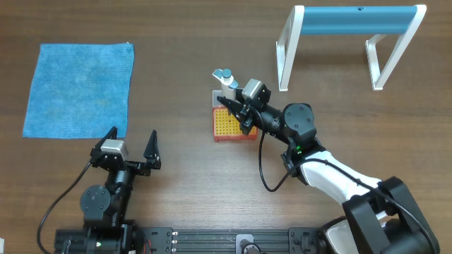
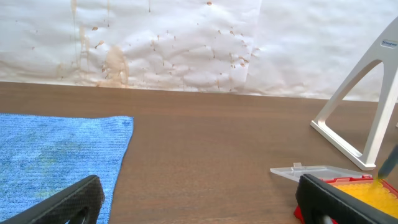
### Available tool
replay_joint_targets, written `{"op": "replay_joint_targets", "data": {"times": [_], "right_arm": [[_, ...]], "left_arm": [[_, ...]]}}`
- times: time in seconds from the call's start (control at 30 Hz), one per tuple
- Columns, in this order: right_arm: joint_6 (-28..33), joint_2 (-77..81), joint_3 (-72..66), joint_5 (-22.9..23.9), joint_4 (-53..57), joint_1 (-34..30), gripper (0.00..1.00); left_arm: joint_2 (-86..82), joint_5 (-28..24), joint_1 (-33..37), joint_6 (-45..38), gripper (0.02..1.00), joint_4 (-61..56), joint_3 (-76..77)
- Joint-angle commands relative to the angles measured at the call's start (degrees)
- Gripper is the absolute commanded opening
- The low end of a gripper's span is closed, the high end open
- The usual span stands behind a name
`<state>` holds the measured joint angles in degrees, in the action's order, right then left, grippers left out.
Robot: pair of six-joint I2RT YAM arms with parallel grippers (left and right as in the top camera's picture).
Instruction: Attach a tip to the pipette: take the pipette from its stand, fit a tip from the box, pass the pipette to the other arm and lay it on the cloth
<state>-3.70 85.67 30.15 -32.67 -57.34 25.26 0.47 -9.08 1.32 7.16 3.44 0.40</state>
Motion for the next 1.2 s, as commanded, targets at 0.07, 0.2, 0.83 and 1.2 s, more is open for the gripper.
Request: {"op": "replay_joint_targets", "data": {"times": [0.07, 0.2, 0.83, 1.2], "right_arm": [[0.9, -10.6, 10.4, -1.0, 14.9, 0.4, 0.075], [4.0, -18.4, 19.6, -0.7, 27.5, -0.5, 0.075], [-25.2, -20.2, 19.6, -12.6, 41.9, -0.4, 0.075], [-35.7, -20.2, 19.6, -23.6, 45.1, -0.5, 0.073]], "left_arm": [[-0.3, -0.6, 0.2, -0.8, 0.998, 0.3, -0.1], [-0.3, -0.6, 0.2, -0.8, 1.0, 0.3, -0.1], [-0.3, -26.7, 0.2, 56.4, 0.996, -9.9, -0.1], [18.1, -44.0, 0.2, 63.6, 0.996, -29.2, 17.0]]}}
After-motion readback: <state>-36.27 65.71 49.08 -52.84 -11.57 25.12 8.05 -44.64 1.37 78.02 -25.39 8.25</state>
